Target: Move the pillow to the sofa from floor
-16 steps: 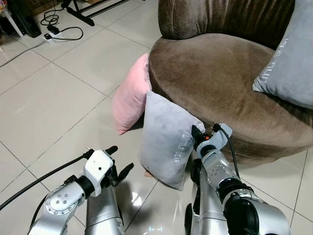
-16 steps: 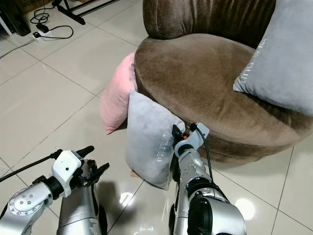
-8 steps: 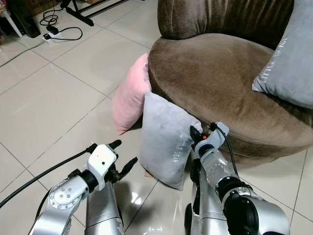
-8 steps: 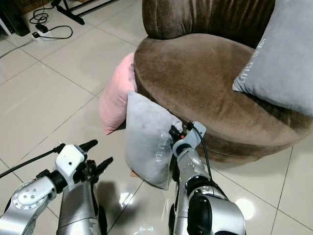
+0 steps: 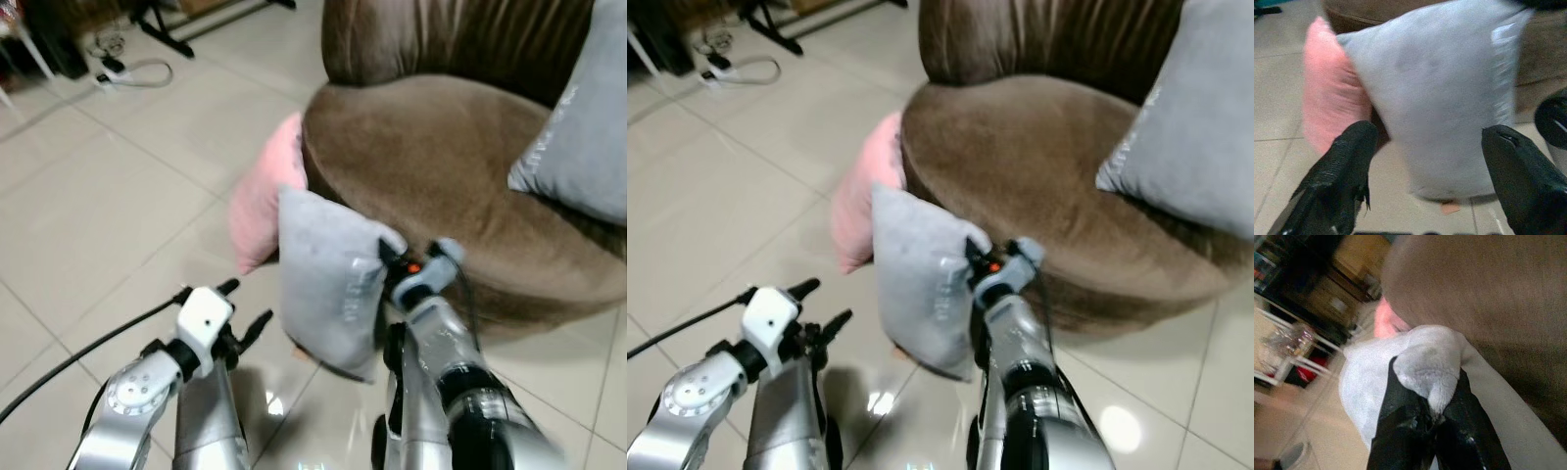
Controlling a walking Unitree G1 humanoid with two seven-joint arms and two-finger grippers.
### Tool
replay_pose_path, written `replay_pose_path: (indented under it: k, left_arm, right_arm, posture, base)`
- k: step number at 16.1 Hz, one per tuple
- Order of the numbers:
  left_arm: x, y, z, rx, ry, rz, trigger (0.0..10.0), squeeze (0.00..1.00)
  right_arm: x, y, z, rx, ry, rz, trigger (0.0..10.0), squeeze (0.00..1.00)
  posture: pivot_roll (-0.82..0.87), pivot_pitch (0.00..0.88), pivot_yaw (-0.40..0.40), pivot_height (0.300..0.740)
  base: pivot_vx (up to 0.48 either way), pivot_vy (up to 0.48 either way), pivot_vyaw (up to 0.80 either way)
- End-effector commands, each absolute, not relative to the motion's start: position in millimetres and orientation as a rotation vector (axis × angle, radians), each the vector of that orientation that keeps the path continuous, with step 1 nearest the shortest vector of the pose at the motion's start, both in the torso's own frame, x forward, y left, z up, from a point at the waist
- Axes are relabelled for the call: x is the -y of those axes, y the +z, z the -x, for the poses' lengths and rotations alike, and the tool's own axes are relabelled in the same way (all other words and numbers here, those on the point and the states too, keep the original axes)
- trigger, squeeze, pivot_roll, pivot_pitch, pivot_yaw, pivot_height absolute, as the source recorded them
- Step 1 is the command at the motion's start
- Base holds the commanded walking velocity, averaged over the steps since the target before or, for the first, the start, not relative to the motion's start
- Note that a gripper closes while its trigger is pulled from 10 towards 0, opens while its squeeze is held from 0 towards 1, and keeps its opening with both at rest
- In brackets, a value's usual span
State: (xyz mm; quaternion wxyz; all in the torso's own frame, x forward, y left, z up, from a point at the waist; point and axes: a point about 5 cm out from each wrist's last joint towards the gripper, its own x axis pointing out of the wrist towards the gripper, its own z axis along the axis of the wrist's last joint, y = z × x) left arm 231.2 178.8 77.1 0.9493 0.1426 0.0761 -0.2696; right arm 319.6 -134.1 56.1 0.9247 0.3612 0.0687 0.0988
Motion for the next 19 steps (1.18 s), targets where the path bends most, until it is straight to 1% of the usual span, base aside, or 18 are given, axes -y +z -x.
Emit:
replay_pose_path:
  k: [1, 3, 4, 5, 6, 8, 11, 13, 16, 19]
  left_arm:
    - [-181, 82, -230, -0.130, -0.511, -0.273, 10.0, 0.00]
    - [-175, 87, -233, -0.084, -0.479, -0.274, 10.0, 0.00]
    - [-173, 90, -237, -0.054, -0.442, -0.278, 10.0, 0.00]
    - [-172, 92, -240, -0.029, -0.412, -0.279, 10.0, 0.00]
    - [-170, 94, -242, -0.023, -0.402, -0.270, 10.0, 0.00]
    - [-169, 95, -245, -0.017, -0.373, -0.272, 10.0, 0.00]
    - [-172, 98, -243, 0.001, -0.310, -0.286, 10.0, 0.00]
    - [-171, 100, -241, 0.006, -0.294, -0.288, 10.0, 0.00]
    - [-169, 100, -242, 0.006, -0.293, -0.292, 10.0, 0.00]
    - [-170, 102, -244, 0.012, -0.286, -0.299, 10.0, 0.00]
  right_arm:
    - [140, 86, -318, -0.014, 0.245, -0.742, 0.0, 0.00]
    - [143, 110, -295, 0.059, 0.268, -0.713, 0.0, 0.00]
    - [144, 114, -286, 0.075, 0.246, -0.630, 0.0, 0.00]
    - [144, 111, -280, 0.024, 0.217, -0.567, 5.3, 0.00]
    - [142, 112, -274, 0.006, 0.233, -0.550, 10.0, 0.00]
    - [144, 112, -268, -0.039, 0.219, -0.522, 10.0, 0.00]
    - [146, 118, -265, -0.050, 0.197, -0.477, 10.0, 0.00]
    - [144, 123, -261, -0.052, 0.204, -0.496, 10.0, 0.00]
    - [140, 126, -260, -0.054, 0.237, -0.528, 10.0, 0.00]
    - [143, 131, -259, -0.044, 0.220, -0.533, 10.0, 0.00]
  posture:
    - [0.03, 0.021, 0.007, 0.467]
    - [0.01, 0.012, 0.001, 0.467]
    - [0.01, 0.006, -0.005, 0.467]
    - [0.01, 0.006, -0.005, 0.467]
    - [0.00, 0.003, -0.014, 0.467]
    - [0.00, 0.000, -0.023, 0.467]
    - [0.01, 0.000, -0.030, 0.487]
    - [0.02, 0.001, -0.033, 0.512]
    - [0.02, 0.002, -0.033, 0.537]
    - [0.02, 0.001, -0.029, 0.567]
  base:
    - [0.000, 0.000, 0.00]
    - [0.000, 0.000, 0.00]
    - [0.000, 0.000, 0.00]
    - [0.000, 0.000, 0.00]
    - [0.000, 0.000, 0.00]
    - [0.000, 0.000, 0.00]
    - [0.000, 0.000, 0.00]
    - [0.000, 0.000, 0.00]
    - [0.000, 0.000, 0.00]
    - [0.000, 0.000, 0.00]
